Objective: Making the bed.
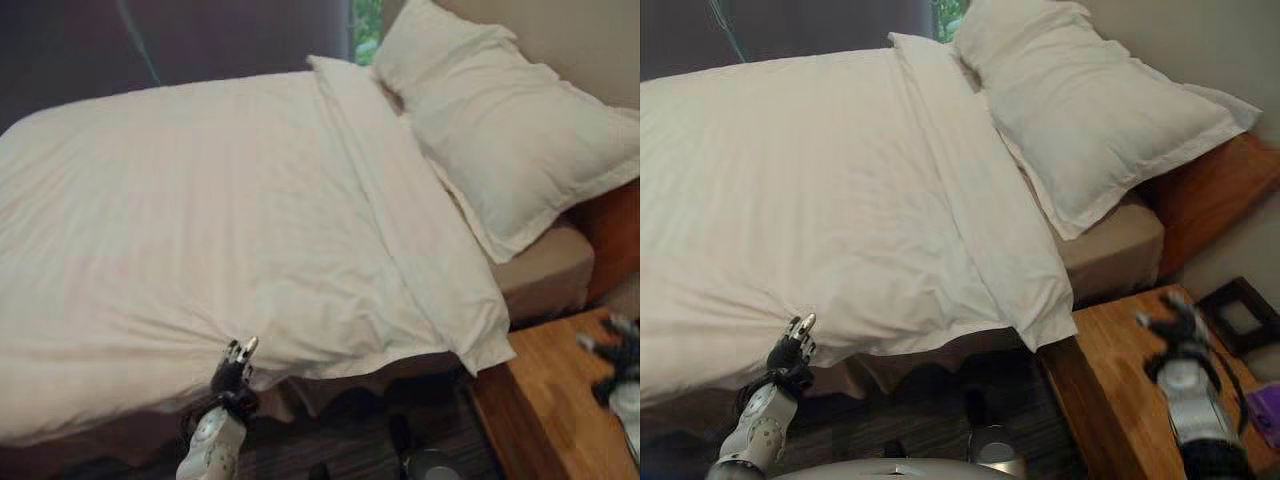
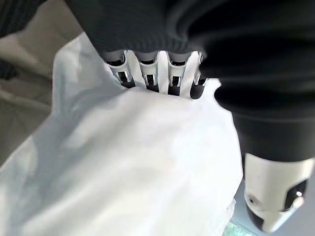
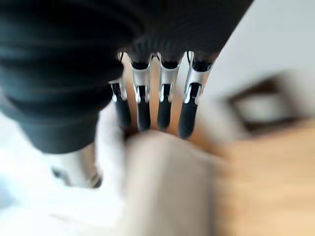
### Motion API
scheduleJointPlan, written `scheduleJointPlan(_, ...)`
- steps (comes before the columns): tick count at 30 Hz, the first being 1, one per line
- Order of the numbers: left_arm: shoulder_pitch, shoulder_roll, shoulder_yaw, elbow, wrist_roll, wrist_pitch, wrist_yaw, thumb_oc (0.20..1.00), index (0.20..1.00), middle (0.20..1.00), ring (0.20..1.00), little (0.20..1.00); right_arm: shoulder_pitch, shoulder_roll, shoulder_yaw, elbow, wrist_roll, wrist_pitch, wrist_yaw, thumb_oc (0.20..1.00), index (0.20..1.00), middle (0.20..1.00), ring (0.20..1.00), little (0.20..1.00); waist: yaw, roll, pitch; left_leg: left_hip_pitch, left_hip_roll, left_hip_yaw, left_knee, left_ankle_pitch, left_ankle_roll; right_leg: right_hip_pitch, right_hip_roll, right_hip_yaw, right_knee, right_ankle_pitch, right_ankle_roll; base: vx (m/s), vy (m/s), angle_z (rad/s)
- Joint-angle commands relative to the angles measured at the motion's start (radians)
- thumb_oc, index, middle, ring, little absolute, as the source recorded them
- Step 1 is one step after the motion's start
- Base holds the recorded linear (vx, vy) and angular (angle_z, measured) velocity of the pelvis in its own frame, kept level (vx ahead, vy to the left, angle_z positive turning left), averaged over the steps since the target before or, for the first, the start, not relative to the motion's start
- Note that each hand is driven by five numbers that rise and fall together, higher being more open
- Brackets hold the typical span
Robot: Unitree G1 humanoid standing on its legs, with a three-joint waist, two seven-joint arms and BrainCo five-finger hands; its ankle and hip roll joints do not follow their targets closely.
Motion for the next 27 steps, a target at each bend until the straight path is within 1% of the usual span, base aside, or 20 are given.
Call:
scheduleJointPlan(1, -0.076, -0.030, -0.057, -0.022, 0.021, -0.031, -0.017, 1.000, 1.000, 1.000, 1.000, 1.000, -0.118, 0.091, -0.024, 0.012, 0.244, -0.153, -0.076, 0.200, 0.200, 0.200, 0.200, 0.200, -0.003, 0.003, 0.013, -0.023, 0.028, -0.011, 0.012, -0.054, -0.022, 0.080, -0.042, -0.007, 0.044, -0.083, -0.036, 0.00, 0.000, 0.00)
scheduleJointPlan(2, -0.075, -0.032, -0.061, -0.025, 0.016, -0.030, -0.017, 1.000, 1.000, 1.000, 1.000, 1.000, -0.142, 0.134, -0.024, -0.018, 0.336, -0.193, -0.063, 0.200, 0.200, 0.200, 0.200, 0.200, 0.000, 0.006, 0.012, -0.023, 0.028, -0.012, 0.012, -0.053, -0.022, 0.080, -0.042, -0.006, 0.043, -0.083, -0.036, 0.02, -0.020, -0.07)
scheduleJointPlan(4, -0.068, -0.034, -0.070, -0.030, -0.005, -0.022, -0.021, 1.000, 1.000, 1.000, 1.000, 1.000, -0.193, 0.233, -0.005, -0.089, 0.545, -0.276, -0.006, 0.200, 0.200, 0.200, 0.200, 0.200, 0.008, 0.012, 0.010, -0.025, 0.028, -0.016, 0.012, -0.051, -0.024, 0.082, -0.042, -0.008, 0.041, -0.086, -0.038, 0.02, -0.019, -0.16)
scheduleJointPlan(5, -0.066, -0.034, -0.079, -0.029, -0.012, -0.018, -0.024, 1.000, 1.000, 1.000, 1.000, 1.000, -0.223, 0.277, 0.013, -0.094, 0.636, -0.316, 0.013, 0.200, 0.200, 0.200, 0.200, 0.200, 0.012, 0.014, 0.009, -0.024, 0.030, -0.019, 0.012, -0.050, -0.025, 0.085, -0.042, -0.010, 0.041, -0.091, -0.039, 0.04, -0.014, -0.11)
scheduleJointPlan(8, -0.045, -0.043, -0.103, -0.021, -0.032, -0.007, -0.039, 1.000, 1.000, 1.000, 1.000, 1.000, -0.288, 0.368, 0.059, -0.101, 0.842, -0.375, 0.069, 0.200, 0.200, 0.200, 0.200, 0.200, 0.029, 0.026, 0.006, -0.023, 0.032, -0.028, 0.012, -0.044, -0.030, 0.090, -0.043, -0.010, 0.040, -0.099, -0.040, 0.05, -0.010, 0.07)
scheduleJointPlan(9, -0.046, -0.042, -0.101, -0.021, -0.033, -0.007, -0.039, 1.000, 1.000, 1.000, 1.000, 1.000, -0.290, 0.367, 0.059, -0.097, 0.847, -0.378, 0.073, 0.200, 0.200, 0.200, 0.200, 0.200, 0.027, 0.025, 0.007, -0.022, 0.032, -0.028, 0.012, -0.044, -0.030, 0.091, -0.043, -0.010, 0.040, -0.100, -0.040, 0.06, -0.022, 0.01)
scheduleJointPlan(10, -0.038, -0.047, -0.112, -0.005, -0.046, 0.001, -0.049, 1.000, 1.000, 1.000, 1.000, 1.000, -0.328, 0.419, 0.084, -0.102, 0.939, -0.383, 0.102, 0.200, 0.200, 0.200, 0.200, 0.200, 0.041, 0.036, 0.008, -0.024, 0.034, -0.035, 0.012, -0.039, -0.033, 0.094, -0.043, -0.013, 0.038, -0.105, -0.041, 0.05, -0.024, -0.01)
scheduleJointPlan(12, -0.031, -0.046, -0.122, 0.005, -0.061, 0.002, -0.060, 1.000, 1.000, 1.000, 1.000, 1.000, -0.367, 0.450, 0.107, -0.078, 1.000, -0.398, 0.117, 0.200, 0.200, 0.200, 0.200, 0.200, 0.053, 0.043, 0.011, -0.026, 0.034, -0.040, 0.012, -0.034, -0.036, 0.096, -0.045, -0.021, 0.034, -0.107, -0.043, 0.05, -0.029, 0.05)
scheduleJointPlan(13, -0.031, -0.046, -0.122, 0.005, -0.061, 0.002, -0.060, 1.000, 1.000, 1.000, 1.000, 1.000, -0.369, 0.450, 0.107, -0.076, 1.002, -0.399, 0.119, 0.200, 0.200, 0.200, 0.200, 0.200, 0.053, 0.043, 0.011, -0.026, 0.034, -0.041, 0.012, -0.034, -0.036, 0.096, -0.045, -0.021, 0.034, -0.107, -0.043, 0.01, -0.046, 0.10)
scheduleJointPlan(14, -0.030, -0.046, -0.135, 0.019, -0.068, -0.002, -0.069, 1.000, 1.000, 1.000, 1.000, 1.000, -0.423, 0.468, 0.137, -0.035, 1.035, -0.414, 0.129, 0.200, 0.200, 0.200, 0.200, 0.200, 0.070, 0.052, 0.020, -0.035, 0.034, -0.047, 0.012, -0.027, -0.040, 0.092, -0.046, -0.029, 0.033, -0.106, -0.043, -0.03, -0.041, 0.15)
scheduleJointPlan(16, -0.038, -0.043, -0.148, 0.036, -0.073, -0.009, -0.072, 1.000, 1.000, 1.000, 1.000, 1.000, -0.471, 0.474, 0.155, 0.016, 1.044, -0.416, 0.122, 0.200, 0.200, 0.200, 0.200, 0.200, 0.086, 0.063, 0.038, -0.054, 0.033, -0.053, 0.012, -0.017, -0.044, 0.082, -0.046, -0.037, 0.032, -0.104, -0.044, -0.09, -0.053, 0.16)
scheduleJointPlan(17, -0.057, -0.041, -0.157, 0.052, -0.079, -0.017, -0.070, 1.000, 1.000, 1.000, 1.000, 1.000, -0.514, 0.473, 0.160, 0.065, 1.054, -0.417, 0.116, 0.200, 0.200, 0.200, 0.200, 0.200, 0.095, 0.073, 0.057, -0.074, 0.030, -0.059, 0.012, -0.009, -0.046, 0.066, -0.046, -0.042, 0.033, -0.100, -0.044, -0.17, -0.054, 0.18)
scheduleJointPlan(18, -0.072, -0.035, -0.164, 0.072, -0.086, -0.026, -0.075, 1.000, 1.000, 1.000, 1.000, 1.000, -0.565, 0.454, 0.159, 0.145, 1.056, -0.403, 0.109, 0.200, 0.200, 0.200, 0.200, 0.200, 0.103, 0.087, 0.074, -0.100, 0.027, -0.062, 0.012, 0.001, -0.048, 0.043, -0.047, -0.045, 0.033, -0.093, -0.045, -0.20, -0.060, 0.29)
scheduleJointPlan(19, -0.092, -0.027, -0.165, 0.096, -0.093, -0.038, -0.081, 1.000, 1.000, 1.000, 1.000, 1.000, -0.609, 0.430, 0.155, 0.236, 1.055, -0.391, 0.103, 0.200, 0.200, 0.200, 0.200, 0.200, 0.114, 0.108, 0.097, -0.128, 0.022, -0.063, 0.012, 0.013, -0.050, 0.021, -0.048, -0.049, 0.031, -0.085, -0.043, -0.14, -0.034, 0.29)
scheduleJointPlan(20, -0.095, -0.027, -0.165, 0.097, -0.093, -0.039, -0.081, 1.000, 1.000, 1.000, 1.000, 1.000, -0.614, 0.428, 0.154, 0.241, 1.057, -0.391, 0.106, 0.200, 0.200, 0.200, 0.200, 0.200, 0.115, 0.108, 0.097, -0.130, 0.022, -0.064, 0.012, 0.014, -0.050, 0.019, -0.048, -0.049, 0.031, -0.084, -0.043, -0.09, -0.020, 0.18)
scheduleJointPlan(23, -0.107, -0.015, -0.158, 0.128, -0.095, -0.047, -0.086, 1.000, 1.000, 1.000, 1.000, 1.000, -0.632, 0.401, 0.136, 0.352, 1.064, -0.367, 0.110, 0.200, 0.200, 0.200, 0.200, 0.200, 0.119, 0.147, 0.120, -0.166, 0.016, -0.060, 0.012, 0.029, -0.053, -0.014, -0.051, -0.051, 0.024, -0.075, -0.037, -0.05, -0.003, 0.06)
scheduleJointPlan(25, -0.113, -0.017, -0.146, 0.158, -0.101, -0.048, -0.092, 1.000, 1.000, 1.000, 1.000, 1.000, -0.619, 0.400, 0.116, 0.411, 1.065, -0.355, 0.116, 0.200, 0.200, 0.200, 0.200, 0.200, 0.115, 0.178, 0.138, -0.196, 0.014, -0.049, 0.012, 0.038, -0.056, -0.042, -0.051, -0.049, 0.020, -0.071, -0.031, -0.07, 0.035, -0.02)
scheduleJointPlan(27, -0.119, -0.020, -0.135, 0.190, -0.105, -0.044, -0.099, 1.000, 1.000, 1.000, 1.000, 1.000, -0.590, 0.413, 0.096, 0.448, 1.069, -0.347, 0.121, 0.200, 0.200, 0.200, 0.200, 0.200, 0.104, 0.197, 0.147, -0.213, 0.016, -0.039, 0.012, 0.041, -0.058, -0.063, -0.050, -0.047, 0.020, -0.072, -0.026, -0.04, 0.037, -0.02)
